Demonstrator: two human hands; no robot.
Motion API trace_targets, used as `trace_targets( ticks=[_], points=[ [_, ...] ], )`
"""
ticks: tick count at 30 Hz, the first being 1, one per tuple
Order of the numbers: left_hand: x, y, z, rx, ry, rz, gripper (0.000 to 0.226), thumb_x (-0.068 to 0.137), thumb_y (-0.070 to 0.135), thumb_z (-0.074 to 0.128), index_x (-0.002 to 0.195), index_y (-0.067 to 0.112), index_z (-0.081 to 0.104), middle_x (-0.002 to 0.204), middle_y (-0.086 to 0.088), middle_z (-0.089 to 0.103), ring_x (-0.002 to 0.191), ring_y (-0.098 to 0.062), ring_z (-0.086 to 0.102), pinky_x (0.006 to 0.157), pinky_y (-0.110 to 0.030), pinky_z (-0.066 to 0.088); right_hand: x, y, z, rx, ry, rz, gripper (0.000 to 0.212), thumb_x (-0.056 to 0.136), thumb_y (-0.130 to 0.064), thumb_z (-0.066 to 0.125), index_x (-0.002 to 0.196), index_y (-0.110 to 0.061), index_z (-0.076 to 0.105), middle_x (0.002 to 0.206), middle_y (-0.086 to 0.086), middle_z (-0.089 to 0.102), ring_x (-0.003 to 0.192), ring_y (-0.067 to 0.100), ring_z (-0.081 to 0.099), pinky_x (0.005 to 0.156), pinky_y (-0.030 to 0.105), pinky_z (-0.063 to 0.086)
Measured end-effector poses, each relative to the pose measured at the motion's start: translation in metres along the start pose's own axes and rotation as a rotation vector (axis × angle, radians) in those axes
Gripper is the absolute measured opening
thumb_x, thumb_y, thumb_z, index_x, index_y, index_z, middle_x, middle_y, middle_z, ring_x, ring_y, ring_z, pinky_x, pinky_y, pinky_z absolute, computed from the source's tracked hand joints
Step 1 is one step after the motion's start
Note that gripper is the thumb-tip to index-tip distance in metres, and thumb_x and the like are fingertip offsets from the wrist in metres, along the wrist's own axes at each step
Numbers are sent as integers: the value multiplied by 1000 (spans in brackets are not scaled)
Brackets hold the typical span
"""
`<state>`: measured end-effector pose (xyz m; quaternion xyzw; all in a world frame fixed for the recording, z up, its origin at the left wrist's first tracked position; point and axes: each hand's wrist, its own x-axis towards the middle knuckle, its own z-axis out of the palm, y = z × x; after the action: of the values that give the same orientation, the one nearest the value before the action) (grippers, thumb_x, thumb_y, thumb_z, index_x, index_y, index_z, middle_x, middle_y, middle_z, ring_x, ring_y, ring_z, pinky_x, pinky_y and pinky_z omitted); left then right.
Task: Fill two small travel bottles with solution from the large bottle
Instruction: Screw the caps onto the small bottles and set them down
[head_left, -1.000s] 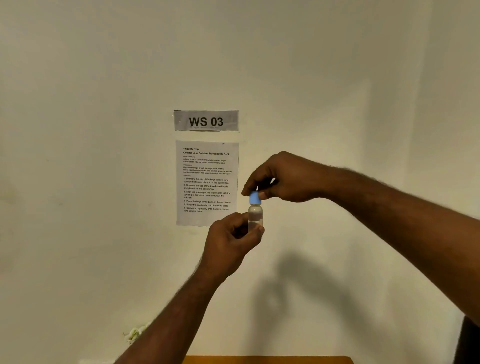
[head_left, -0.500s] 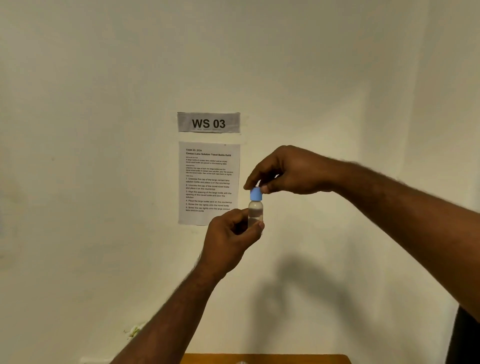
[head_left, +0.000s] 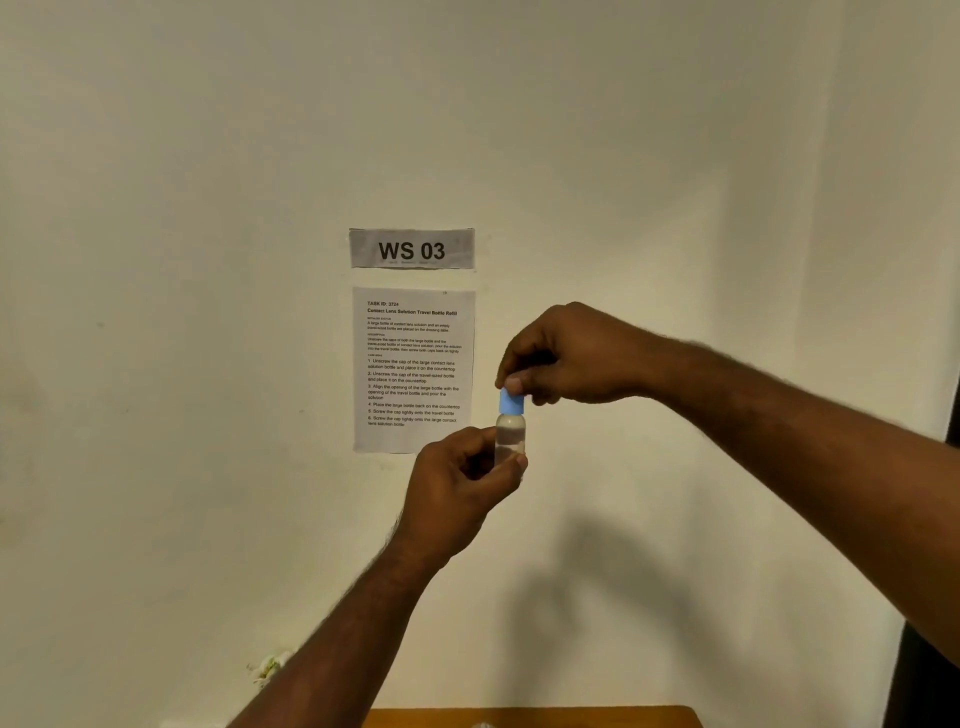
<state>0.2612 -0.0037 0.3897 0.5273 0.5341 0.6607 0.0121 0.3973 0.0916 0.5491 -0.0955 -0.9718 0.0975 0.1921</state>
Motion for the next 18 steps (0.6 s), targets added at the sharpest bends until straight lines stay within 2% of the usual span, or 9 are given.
trace_targets(
  ticks=[3, 5, 7, 9, 11, 13, 15, 17, 18],
  points=[
    [-3, 0, 3, -16, -2, -5, 7, 89, 14, 78, 95, 17, 79, 81, -8, 75, 71, -12, 65, 72, -18, 54, -1, 6, 4, 31, 66, 47, 17, 90, -43, 70, 92, -28, 75, 85, -11, 75, 71, 8, 74, 64, 20, 55],
    [-3, 0, 4, -9, 4, -6, 9, 89, 15, 78, 97, 18, 79, 83, -7, 76, 76, -18, 68, 74, -19, 54, -5, 8, 2, 129, 55, 30, 14, 93, -29, 70, 106, -28, 76, 99, -16, 75, 80, 8, 75, 73, 21, 58],
    [-2, 0, 5, -4, 5, -10, 10, 89, 15, 78, 99, 17, 79, 83, -5, 76, 77, -18, 68, 73, -20, 55, -9, 9, 0, 145, -7, 1, 26, 92, -15, 71, 111, -32, 76, 106, -20, 74, 90, 7, 74, 82, 24, 58],
    [-2, 0, 6, -10, -5, -6, 10, 89, 15, 78, 98, 17, 80, 81, -5, 75, 73, -16, 67, 72, -22, 55, -11, 9, 1, 91, -23, -8, 25, 91, -15, 72, 108, -32, 77, 100, -18, 76, 87, 5, 73, 82, 24, 58],
    [-3, 0, 8, -17, -18, -1, 10, 88, 14, 79, 97, 19, 79, 82, -6, 75, 74, -19, 68, 73, -25, 56, -11, 10, 4, 51, -4, 12, 12, 90, -26, 74, 101, -29, 77, 80, -19, 75, 73, 4, 70, 70, 22, 55],
    [-4, -1, 9, -29, -25, -2, 11, 88, 13, 79, 97, 19, 79, 82, -5, 76, 74, -16, 69, 73, -21, 56, -11, 8, 6, 16, 16, 31, 15, 87, -39, 74, 98, -29, 76, 67, -23, 69, 65, 2, 67, 64, 19, 50],
    [-5, -1, 9, -20, -21, 2, 11, 89, 14, 78, 98, 20, 78, 83, -3, 77, 77, -15, 69, 75, -17, 56, -12, 10, 6, 65, 14, 30, 22, 88, -37, 73, 110, -32, 74, 86, -23, 72, 77, 1, 71, 71, 19, 54],
    [-5, -2, 9, -19, -15, 5, 11, 89, 14, 78, 97, 21, 78, 84, -3, 77, 79, -17, 69, 75, -16, 56, -14, 12, 3, 138, -33, 11, 29, 91, -21, 73, 117, -33, 72, 109, -18, 72, 92, 6, 72, 82, 23, 58],
    [-4, -3, 8, -20, -14, 6, 11, 89, 14, 78, 96, 22, 78, 83, -3, 76, 77, -17, 68, 74, -17, 55, -13, 14, 4, 136, -45, 4, 30, 91, -16, 72, 116, -32, 73, 109, -16, 73, 92, 7, 72, 83, 25, 59]
  ],
)
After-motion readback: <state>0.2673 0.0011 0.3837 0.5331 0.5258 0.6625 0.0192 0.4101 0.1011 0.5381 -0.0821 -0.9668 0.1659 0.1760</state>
